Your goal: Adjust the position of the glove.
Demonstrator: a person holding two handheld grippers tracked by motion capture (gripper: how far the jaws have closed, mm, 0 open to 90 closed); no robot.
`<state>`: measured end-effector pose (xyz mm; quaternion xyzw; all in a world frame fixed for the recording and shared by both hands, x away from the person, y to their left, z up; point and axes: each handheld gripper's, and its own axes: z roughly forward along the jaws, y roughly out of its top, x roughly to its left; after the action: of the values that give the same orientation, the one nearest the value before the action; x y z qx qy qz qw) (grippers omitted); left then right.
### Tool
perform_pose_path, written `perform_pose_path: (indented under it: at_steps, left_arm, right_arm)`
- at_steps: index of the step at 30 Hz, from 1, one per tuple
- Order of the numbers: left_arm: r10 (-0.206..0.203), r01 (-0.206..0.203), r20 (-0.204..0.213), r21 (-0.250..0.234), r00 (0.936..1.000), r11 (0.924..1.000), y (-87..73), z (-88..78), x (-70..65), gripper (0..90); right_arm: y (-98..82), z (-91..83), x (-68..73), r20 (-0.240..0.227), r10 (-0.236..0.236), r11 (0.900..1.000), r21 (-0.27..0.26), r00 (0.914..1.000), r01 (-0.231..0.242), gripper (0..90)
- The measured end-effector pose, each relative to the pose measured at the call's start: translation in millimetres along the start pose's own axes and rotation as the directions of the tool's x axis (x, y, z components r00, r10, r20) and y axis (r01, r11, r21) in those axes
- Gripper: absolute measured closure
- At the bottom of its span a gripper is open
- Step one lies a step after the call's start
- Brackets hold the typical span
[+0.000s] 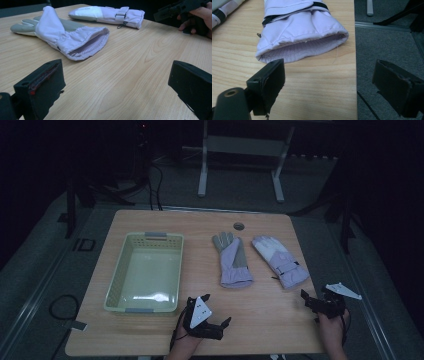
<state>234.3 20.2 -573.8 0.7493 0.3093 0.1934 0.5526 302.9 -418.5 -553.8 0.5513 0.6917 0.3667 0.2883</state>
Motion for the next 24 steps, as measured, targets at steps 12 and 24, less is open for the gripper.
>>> perform_pose_path:
  at_steps: [12, 24]
  left_arm:
    - [-0.025, 0.025, 0.009, 0.003, 0.9996, 0.9997, 0.2, 0.2, 3.0, 0.8]
    - [-0.026, 0.026, 0.019, 0.008, 0.9995, 0.9996, 0.3, 0.6, 2.8, 0.8]
  right_arm:
    - [13.0, -9.0, -5.5, -0.033, 0.011, 1.000, 0.019, 0.9994, -0.010, 11.2]
    - [67.5, -30.2, 7.0, 0.017, -0.074, 0.997, -0.027, 0.9971, 0.074, 11.1]
